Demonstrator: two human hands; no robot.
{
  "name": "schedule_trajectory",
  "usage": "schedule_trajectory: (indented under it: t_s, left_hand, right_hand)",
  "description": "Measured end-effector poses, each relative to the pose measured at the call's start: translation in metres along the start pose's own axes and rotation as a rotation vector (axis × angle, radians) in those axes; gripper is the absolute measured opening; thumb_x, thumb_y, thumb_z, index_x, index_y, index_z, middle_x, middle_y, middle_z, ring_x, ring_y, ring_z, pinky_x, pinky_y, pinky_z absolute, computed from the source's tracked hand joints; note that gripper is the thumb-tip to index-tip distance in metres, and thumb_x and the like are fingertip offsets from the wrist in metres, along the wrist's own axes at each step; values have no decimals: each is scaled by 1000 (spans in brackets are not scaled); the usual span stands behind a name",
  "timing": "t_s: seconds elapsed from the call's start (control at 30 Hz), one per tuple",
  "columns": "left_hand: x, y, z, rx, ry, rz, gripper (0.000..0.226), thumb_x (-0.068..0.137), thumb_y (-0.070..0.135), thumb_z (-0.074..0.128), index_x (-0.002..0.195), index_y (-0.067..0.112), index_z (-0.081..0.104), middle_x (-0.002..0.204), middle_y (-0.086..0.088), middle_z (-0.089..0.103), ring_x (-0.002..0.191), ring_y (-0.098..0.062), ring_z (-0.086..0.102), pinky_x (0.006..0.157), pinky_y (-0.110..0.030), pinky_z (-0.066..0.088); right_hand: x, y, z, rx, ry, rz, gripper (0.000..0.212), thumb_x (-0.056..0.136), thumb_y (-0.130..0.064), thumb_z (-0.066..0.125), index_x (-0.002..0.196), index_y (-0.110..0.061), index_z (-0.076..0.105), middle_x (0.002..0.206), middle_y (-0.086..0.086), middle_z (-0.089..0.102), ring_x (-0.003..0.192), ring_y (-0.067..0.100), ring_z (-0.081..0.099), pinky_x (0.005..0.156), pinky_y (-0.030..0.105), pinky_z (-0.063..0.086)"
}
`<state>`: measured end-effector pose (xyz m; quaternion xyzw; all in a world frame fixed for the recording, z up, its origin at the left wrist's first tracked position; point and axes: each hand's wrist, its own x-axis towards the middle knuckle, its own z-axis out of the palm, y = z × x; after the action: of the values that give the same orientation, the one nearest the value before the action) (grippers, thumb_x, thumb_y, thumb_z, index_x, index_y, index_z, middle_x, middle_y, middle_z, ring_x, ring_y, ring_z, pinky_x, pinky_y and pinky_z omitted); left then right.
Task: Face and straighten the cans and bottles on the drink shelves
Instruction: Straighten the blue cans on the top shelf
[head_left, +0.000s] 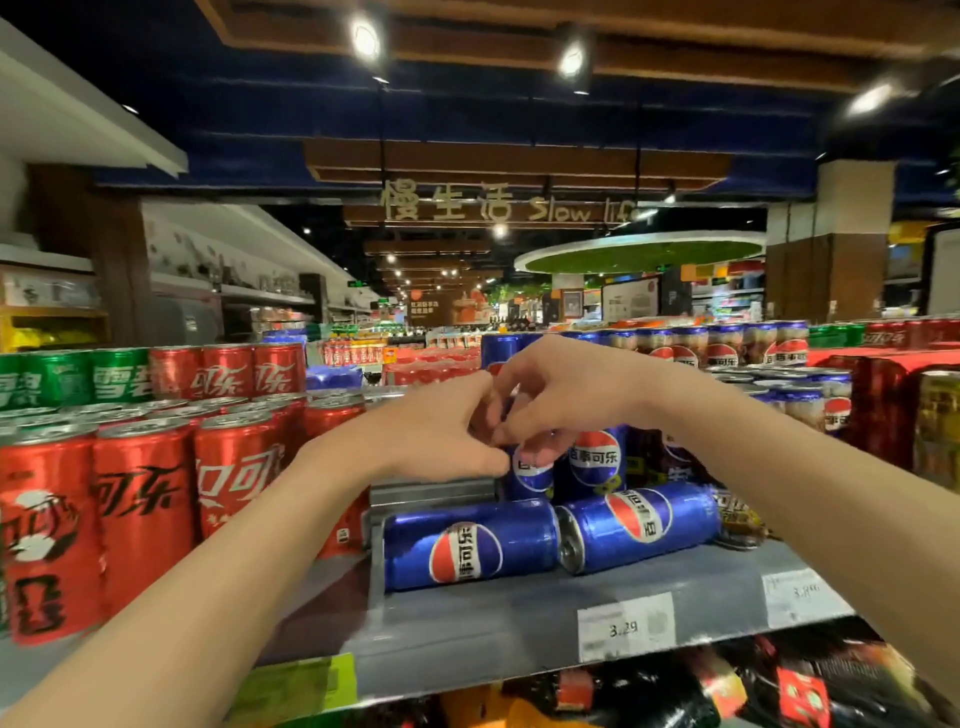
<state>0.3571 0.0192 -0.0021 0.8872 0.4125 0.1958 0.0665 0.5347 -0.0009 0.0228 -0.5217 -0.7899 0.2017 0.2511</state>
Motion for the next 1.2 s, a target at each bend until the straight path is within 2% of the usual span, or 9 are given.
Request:
schedule_trajectory:
  t_s: [0.2,0.3,0.43,0.57,0.67,0.77,0.87,1.0,1.2]
  left_hand:
    - [-7,15,29,54,-133,-195,54,71,56,82,100,25,50,100,5,63,89,-14,60,83,-38,53]
    - [-10,15,41,69,-154,-219,60,65,57,86,101,28,50,101,9,60,90,-12,59,86,-38,55]
    - [-8,13,50,152,-156,-208,76,58,54,90,117,28,49,111,10,59,101,-14,59,91,-40,53]
    - [-11,19,49,126,-1,-153,62,60,45,92,103,33,48,100,12,58,87,-5,57,75,-26,50]
    - [-17,22,36,4,204,-181,59,67,40,89,112,32,52,104,11,62,92,-5,62,84,-32,55]
    - [-23,26,32,-118,340,-238,64,70,35,86,121,34,48,101,9,67,88,-9,68,86,-37,57]
    - [-27,27,40,-171,475,-295,66,71,31,83,127,33,47,91,11,70,82,-8,69,83,-37,57]
    - [-35,22,45,-333,574,-397,69,80,29,74,140,36,41,104,19,64,93,-2,63,82,-30,52]
    - [-33,25,44,-147,512,-465,73,84,33,70,150,24,38,138,-4,49,120,-22,55,100,-42,51]
  right_hand:
    - [-15,35,-4,59,-31,-23,19,91,-17,75,104,-5,69,79,14,76,72,25,77,67,31,63]
    - [-21,42,-3,25,-109,-47,18,91,-16,75,105,-5,70,90,16,77,81,27,77,78,38,64]
    - [-28,46,-5,-89,-105,-141,20,91,-17,74,108,-7,70,90,12,77,80,21,76,76,32,64]
    - [-35,55,-6,-252,-98,-205,22,88,-29,77,108,-18,73,90,0,76,84,18,72,81,33,59]
    - [-36,61,-12,-227,-90,-212,23,88,-28,77,109,-24,69,92,-5,75,87,12,71,89,36,57]
    - [-35,61,-13,-131,-85,-198,42,87,-28,78,122,-28,55,97,-6,77,92,11,72,92,38,56]
    - [-34,58,-8,-178,-79,-191,61,86,-37,78,136,-25,45,102,-10,75,95,8,69,92,35,55]
    - [-33,53,-5,-268,-126,-178,56,85,-37,79,131,-20,53,107,-9,72,98,11,69,92,35,56]
    - [-39,53,-2,-488,-382,-138,51,82,-34,82,128,-31,62,116,-11,61,106,11,63,98,35,53]
